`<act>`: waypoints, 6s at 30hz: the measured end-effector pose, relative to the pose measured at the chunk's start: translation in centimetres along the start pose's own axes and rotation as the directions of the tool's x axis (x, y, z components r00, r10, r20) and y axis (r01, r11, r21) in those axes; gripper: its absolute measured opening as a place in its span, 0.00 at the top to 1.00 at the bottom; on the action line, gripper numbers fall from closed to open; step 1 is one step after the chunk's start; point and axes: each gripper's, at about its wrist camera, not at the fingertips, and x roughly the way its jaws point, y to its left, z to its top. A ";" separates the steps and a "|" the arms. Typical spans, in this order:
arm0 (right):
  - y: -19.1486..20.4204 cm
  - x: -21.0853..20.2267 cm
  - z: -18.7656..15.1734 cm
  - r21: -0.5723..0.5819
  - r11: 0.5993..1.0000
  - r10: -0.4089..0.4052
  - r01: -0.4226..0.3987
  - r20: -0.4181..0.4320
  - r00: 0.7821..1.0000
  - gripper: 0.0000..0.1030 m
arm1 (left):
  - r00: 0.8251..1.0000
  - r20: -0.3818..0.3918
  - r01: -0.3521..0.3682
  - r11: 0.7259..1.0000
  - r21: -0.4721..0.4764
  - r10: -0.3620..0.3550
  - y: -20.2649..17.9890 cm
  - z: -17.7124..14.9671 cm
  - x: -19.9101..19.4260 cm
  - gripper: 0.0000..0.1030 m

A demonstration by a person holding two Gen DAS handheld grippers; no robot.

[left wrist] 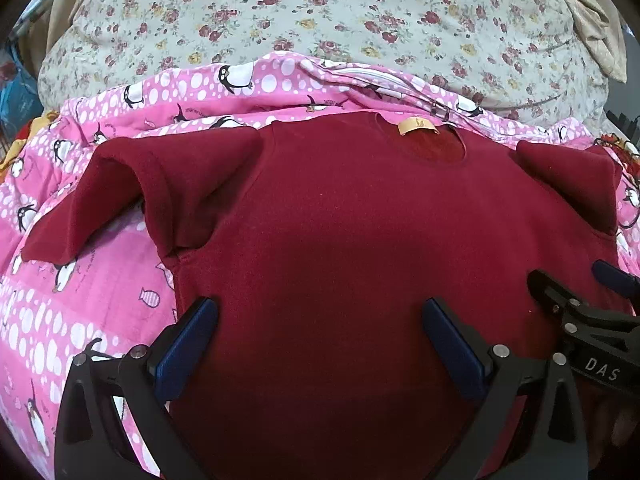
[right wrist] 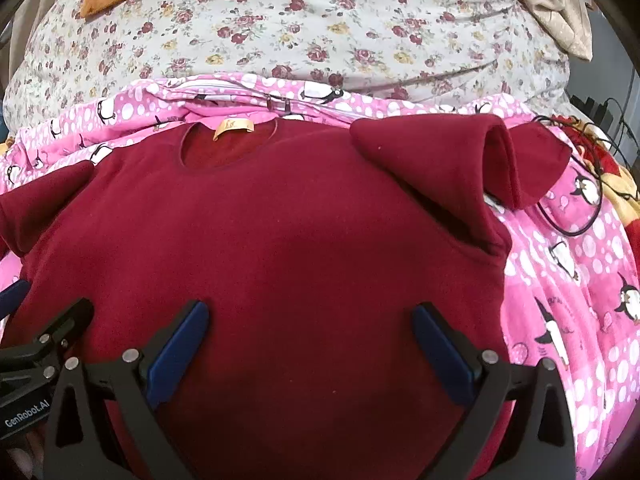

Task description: Fold small clothes

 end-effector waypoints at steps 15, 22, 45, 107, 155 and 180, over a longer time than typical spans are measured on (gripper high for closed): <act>-0.2 0.0 0.0 0.012 1.000 0.014 -0.014 0.002 1.000 0.00 | 0.986 0.155 -0.060 0.998 -0.032 0.064 0.5 -0.3 -2.7 0.20; -0.2 0.1 -0.1 0.011 1.000 0.013 -0.013 0.002 1.000 0.00 | 0.987 0.152 -0.054 0.998 -0.035 0.059 0.3 -0.3 -2.4 0.20; -0.2 0.1 -0.1 0.014 1.000 0.014 -0.014 0.003 1.000 0.00 | 0.995 0.091 -0.031 0.999 -0.035 0.034 0.4 -0.4 -2.0 0.20; 0.9 -1.3 -1.9 -0.021 0.998 0.060 -0.060 0.022 0.998 0.00 | 0.921 0.234 0.377 0.570 -0.730 -0.310 38.0 0.1 1.1 0.49; -1.4 -0.5 5.2 0.105 0.880 0.449 -0.464 0.136 0.883 0.11 | 0.841 -0.130 0.504 0.848 -0.164 -0.525 2.5 2.4 0.1 0.79; -15.5 3.5 5.3 0.364 0.913 0.198 -0.186 0.005 0.980 0.92 | 0.883 0.214 0.427 0.904 0.008 -0.418 1.6 1.6 -6.7 0.74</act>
